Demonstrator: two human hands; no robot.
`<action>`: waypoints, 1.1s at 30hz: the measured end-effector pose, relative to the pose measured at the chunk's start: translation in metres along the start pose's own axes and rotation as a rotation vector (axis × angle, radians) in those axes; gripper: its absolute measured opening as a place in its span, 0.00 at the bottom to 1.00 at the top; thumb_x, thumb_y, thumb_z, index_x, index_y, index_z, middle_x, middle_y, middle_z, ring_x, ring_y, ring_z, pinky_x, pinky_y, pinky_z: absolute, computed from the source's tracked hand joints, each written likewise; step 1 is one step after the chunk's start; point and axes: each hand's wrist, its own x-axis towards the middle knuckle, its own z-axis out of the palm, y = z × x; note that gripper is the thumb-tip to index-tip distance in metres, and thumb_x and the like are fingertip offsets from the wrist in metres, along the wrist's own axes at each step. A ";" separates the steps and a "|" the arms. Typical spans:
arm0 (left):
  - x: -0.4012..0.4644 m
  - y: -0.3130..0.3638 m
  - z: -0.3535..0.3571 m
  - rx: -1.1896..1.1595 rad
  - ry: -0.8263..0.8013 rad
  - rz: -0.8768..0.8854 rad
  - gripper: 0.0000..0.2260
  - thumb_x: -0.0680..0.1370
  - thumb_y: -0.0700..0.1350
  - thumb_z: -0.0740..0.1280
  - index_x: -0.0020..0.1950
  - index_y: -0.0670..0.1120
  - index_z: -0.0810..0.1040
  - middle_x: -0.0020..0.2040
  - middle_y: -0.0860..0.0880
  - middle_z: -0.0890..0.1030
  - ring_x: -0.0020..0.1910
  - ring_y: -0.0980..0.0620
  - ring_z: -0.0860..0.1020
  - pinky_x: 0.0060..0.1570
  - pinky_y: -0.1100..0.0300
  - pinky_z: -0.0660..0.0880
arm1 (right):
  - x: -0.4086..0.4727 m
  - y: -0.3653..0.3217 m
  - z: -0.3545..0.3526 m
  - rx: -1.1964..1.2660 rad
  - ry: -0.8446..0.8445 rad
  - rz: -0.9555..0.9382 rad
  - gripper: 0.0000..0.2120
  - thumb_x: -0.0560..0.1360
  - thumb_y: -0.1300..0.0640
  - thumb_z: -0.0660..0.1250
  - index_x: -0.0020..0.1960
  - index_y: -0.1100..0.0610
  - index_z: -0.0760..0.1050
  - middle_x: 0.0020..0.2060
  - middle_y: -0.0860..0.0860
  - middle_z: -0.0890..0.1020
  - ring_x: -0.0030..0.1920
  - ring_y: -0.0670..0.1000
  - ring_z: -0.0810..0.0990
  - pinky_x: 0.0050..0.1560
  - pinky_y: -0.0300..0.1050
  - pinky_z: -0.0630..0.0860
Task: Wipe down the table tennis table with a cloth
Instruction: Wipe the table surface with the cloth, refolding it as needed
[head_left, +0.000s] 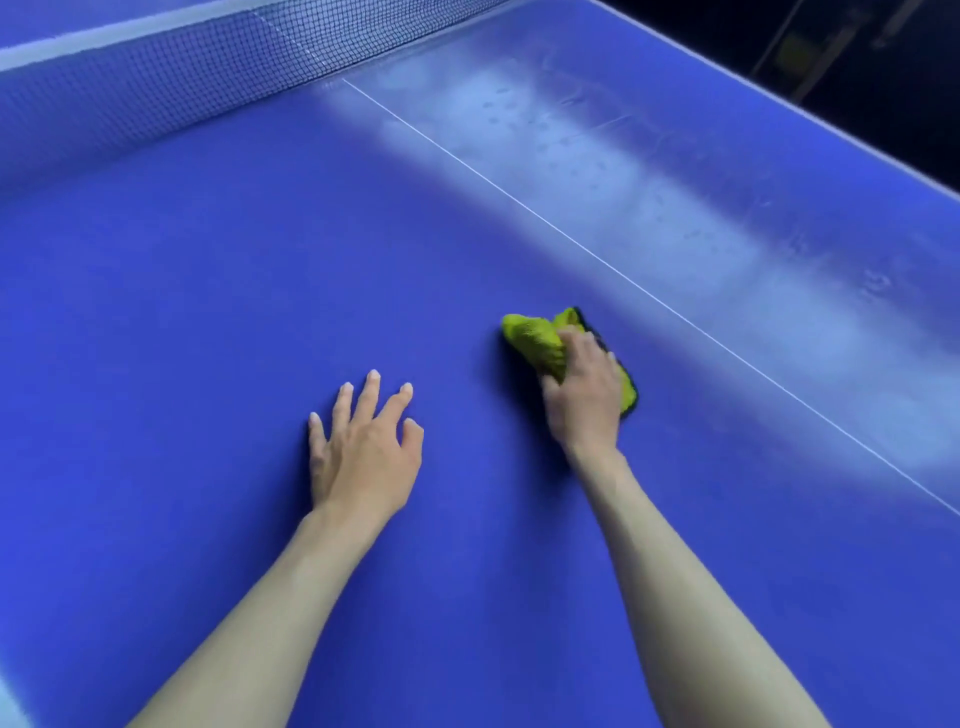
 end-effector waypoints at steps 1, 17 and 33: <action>-0.008 0.004 0.003 -0.006 0.040 -0.018 0.21 0.85 0.53 0.53 0.79 0.57 0.64 0.83 0.52 0.54 0.82 0.47 0.51 0.79 0.40 0.50 | -0.024 -0.010 0.003 0.013 -0.066 -0.138 0.25 0.75 0.50 0.70 0.71 0.52 0.74 0.72 0.51 0.77 0.75 0.56 0.71 0.77 0.56 0.61; -0.154 0.112 0.093 0.032 0.285 0.348 0.12 0.78 0.44 0.66 0.61 0.50 0.79 0.62 0.51 0.78 0.62 0.49 0.77 0.58 0.50 0.76 | -0.053 0.147 -0.077 -0.012 0.035 0.099 0.25 0.72 0.50 0.65 0.69 0.53 0.75 0.68 0.53 0.79 0.70 0.59 0.75 0.75 0.62 0.64; -0.248 0.219 0.175 0.100 0.016 0.285 0.27 0.78 0.53 0.54 0.78 0.64 0.66 0.81 0.54 0.62 0.80 0.48 0.62 0.74 0.34 0.62 | -0.070 0.295 -0.153 0.033 0.124 0.375 0.26 0.76 0.55 0.73 0.74 0.54 0.73 0.74 0.54 0.74 0.77 0.58 0.68 0.80 0.61 0.55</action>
